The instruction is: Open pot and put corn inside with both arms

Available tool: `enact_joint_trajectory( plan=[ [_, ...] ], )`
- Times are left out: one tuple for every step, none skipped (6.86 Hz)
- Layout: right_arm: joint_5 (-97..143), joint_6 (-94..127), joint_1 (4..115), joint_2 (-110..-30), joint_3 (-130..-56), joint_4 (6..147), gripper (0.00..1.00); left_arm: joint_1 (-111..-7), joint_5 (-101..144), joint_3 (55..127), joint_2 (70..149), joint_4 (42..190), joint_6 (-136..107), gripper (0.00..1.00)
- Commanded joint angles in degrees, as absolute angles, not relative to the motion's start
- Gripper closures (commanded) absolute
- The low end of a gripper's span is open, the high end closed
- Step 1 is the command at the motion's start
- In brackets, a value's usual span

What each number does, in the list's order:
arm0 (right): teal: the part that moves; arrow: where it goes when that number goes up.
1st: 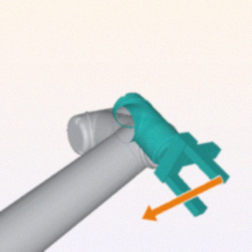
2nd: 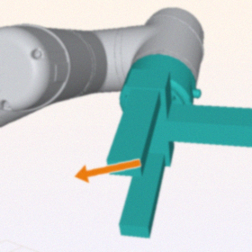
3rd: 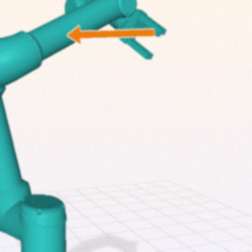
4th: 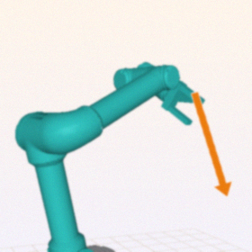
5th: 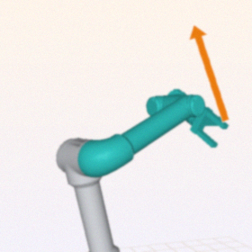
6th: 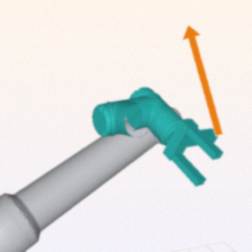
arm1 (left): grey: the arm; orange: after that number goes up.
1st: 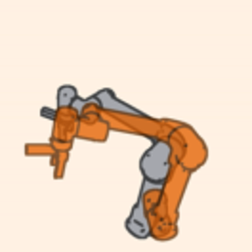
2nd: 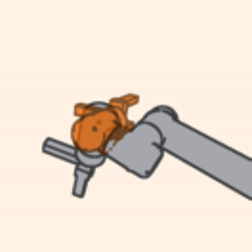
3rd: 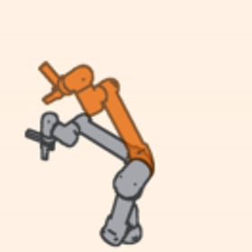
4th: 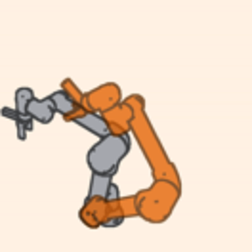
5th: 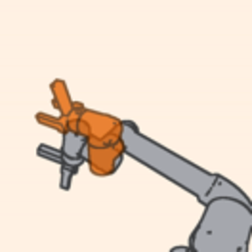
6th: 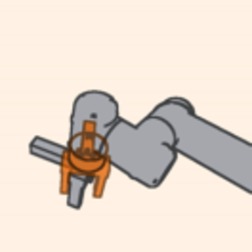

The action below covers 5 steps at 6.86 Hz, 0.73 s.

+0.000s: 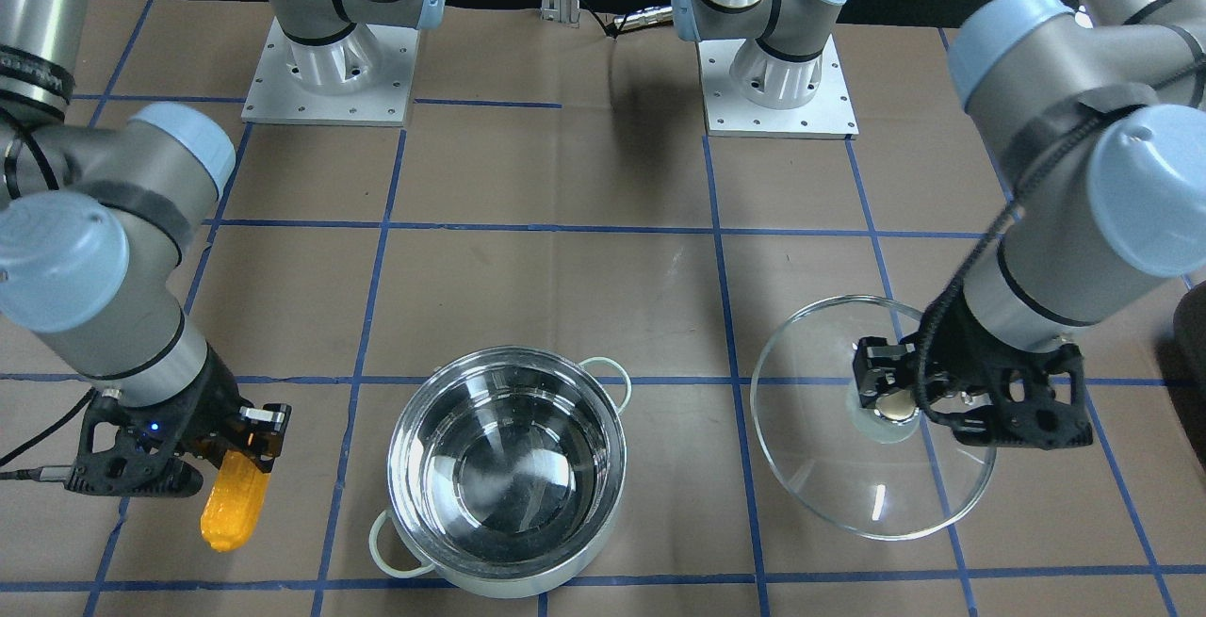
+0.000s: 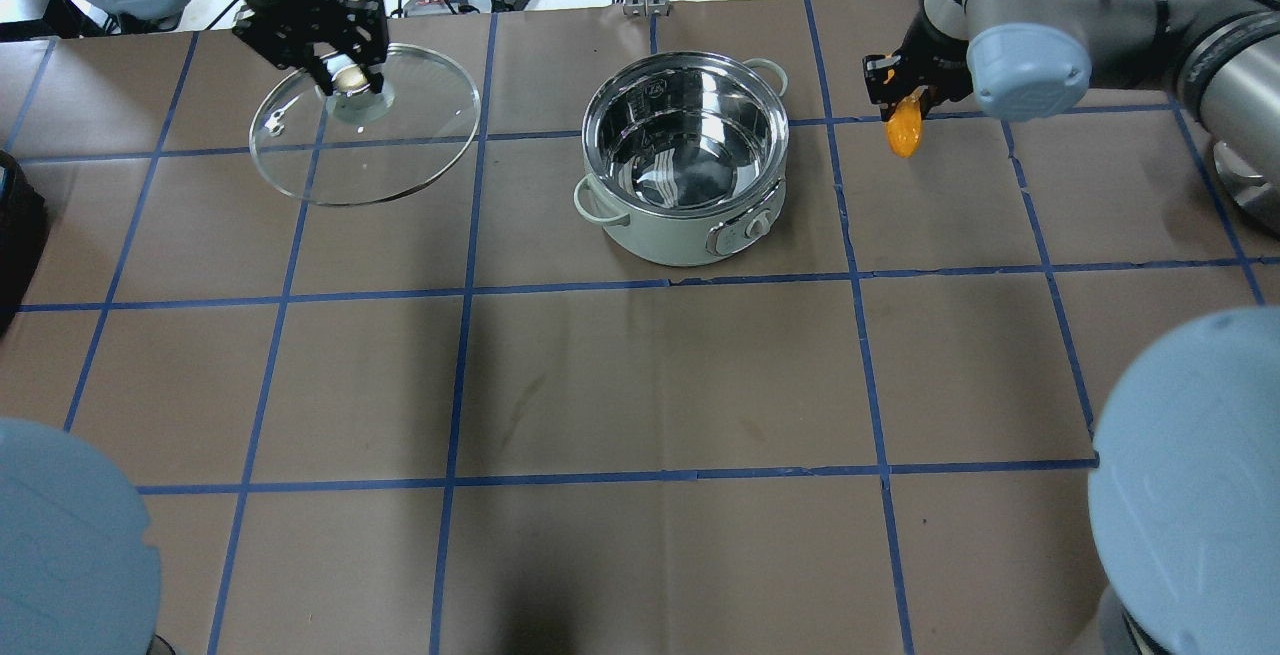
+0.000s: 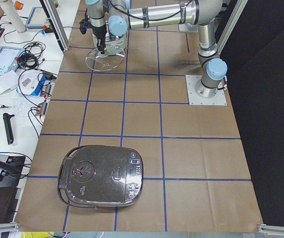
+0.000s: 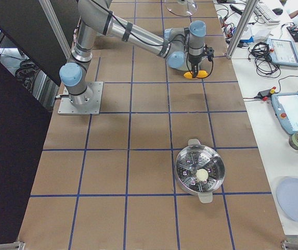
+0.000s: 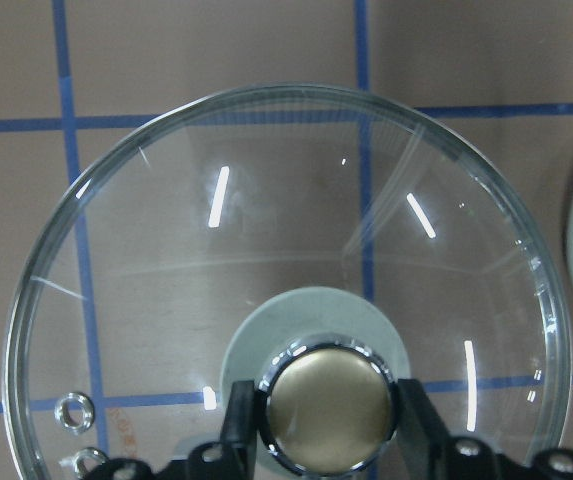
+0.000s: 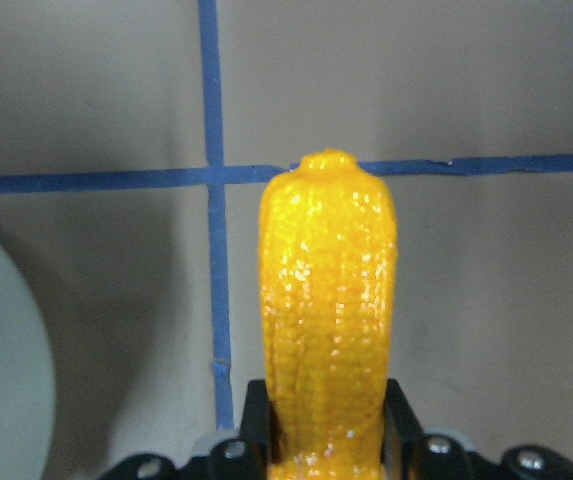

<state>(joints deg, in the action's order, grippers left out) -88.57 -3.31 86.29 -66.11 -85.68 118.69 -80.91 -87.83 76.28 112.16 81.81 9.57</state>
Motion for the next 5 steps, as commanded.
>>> enact_joint_trajectory(
  plan=[
    [-88.6, 0.5, 93.8, -69.9, -80.0, 111.4, 0.92, -75.7, -86.2, 87.5, 112.5, 70.6, 14.1, 0.84],
    [-88.6, 3.6, 98.7, -67.8, -77.8, 110.8, 0.92, -75.7, -84.3, 91.5, 113.6, 62.9, 13.5, 0.84],
    [-88.6, 7.1, 102.3, -64.8, -76.0, 111.2, 0.92, -75.7, -81.0, 93.2, 114.3, 59.7, 13.5, 0.83],
    [-89.2, 8.0, 104.0, -59.5, -72.5, 111.8, 0.92, -75.7, -80.4, 93.5, 116.0, 56.4, 14.3, 0.80],
    [-89.8, 7.5, 106.6, -55.0, -71.6, 114.1, 0.92, -75.7, -80.4, 94.2, 116.0, 56.0, 14.5, 0.27]
  ],
)
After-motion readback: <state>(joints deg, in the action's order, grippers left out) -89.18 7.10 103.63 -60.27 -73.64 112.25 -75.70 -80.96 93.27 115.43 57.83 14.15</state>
